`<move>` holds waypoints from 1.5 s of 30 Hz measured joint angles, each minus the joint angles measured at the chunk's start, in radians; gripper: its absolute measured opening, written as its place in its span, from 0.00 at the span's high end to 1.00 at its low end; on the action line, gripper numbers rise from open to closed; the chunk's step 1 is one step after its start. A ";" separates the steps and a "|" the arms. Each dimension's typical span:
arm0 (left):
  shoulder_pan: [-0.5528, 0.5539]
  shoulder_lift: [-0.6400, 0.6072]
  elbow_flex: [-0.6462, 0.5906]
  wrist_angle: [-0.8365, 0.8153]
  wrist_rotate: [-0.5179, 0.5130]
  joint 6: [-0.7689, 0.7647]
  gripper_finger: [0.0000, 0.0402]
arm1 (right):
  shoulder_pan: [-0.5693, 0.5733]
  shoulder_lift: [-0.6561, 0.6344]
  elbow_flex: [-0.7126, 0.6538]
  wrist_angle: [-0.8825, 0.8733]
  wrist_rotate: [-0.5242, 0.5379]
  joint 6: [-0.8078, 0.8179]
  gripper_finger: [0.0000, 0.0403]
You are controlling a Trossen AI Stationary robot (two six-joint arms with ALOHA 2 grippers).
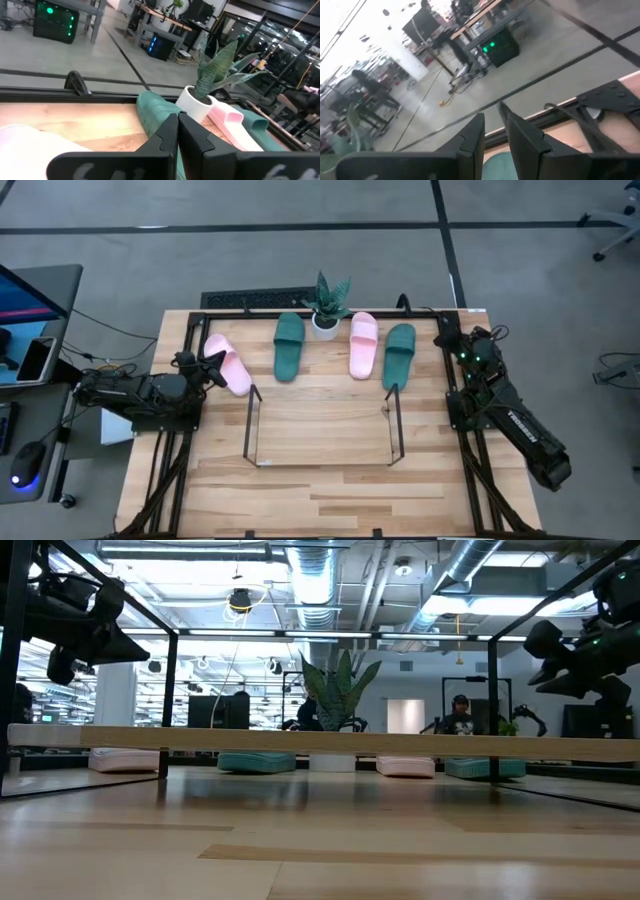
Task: Pick and place slides into the shelf
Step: Put the left pink slide on the shelf
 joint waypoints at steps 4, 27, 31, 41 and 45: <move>0.000 0.000 0.000 -0.003 0.000 0.002 1.00 | -0.001 0.000 0.000 0.000 -0.011 0.007 0.81; 0.000 0.000 0.000 -0.018 0.018 0.045 1.00 | 0.009 0.170 0.234 0.038 -0.373 -0.455 0.81; 0.000 0.000 0.000 -0.018 0.018 0.047 1.00 | 0.009 0.329 0.409 -0.082 -0.374 -0.601 0.81; 0.000 0.000 0.000 -0.017 0.029 0.053 1.00 | 0.009 0.707 0.718 -0.325 -0.374 -0.852 0.81; 0.000 0.000 0.006 -0.031 0.091 0.083 1.00 | 0.009 0.798 0.736 -0.329 -0.374 -0.860 0.81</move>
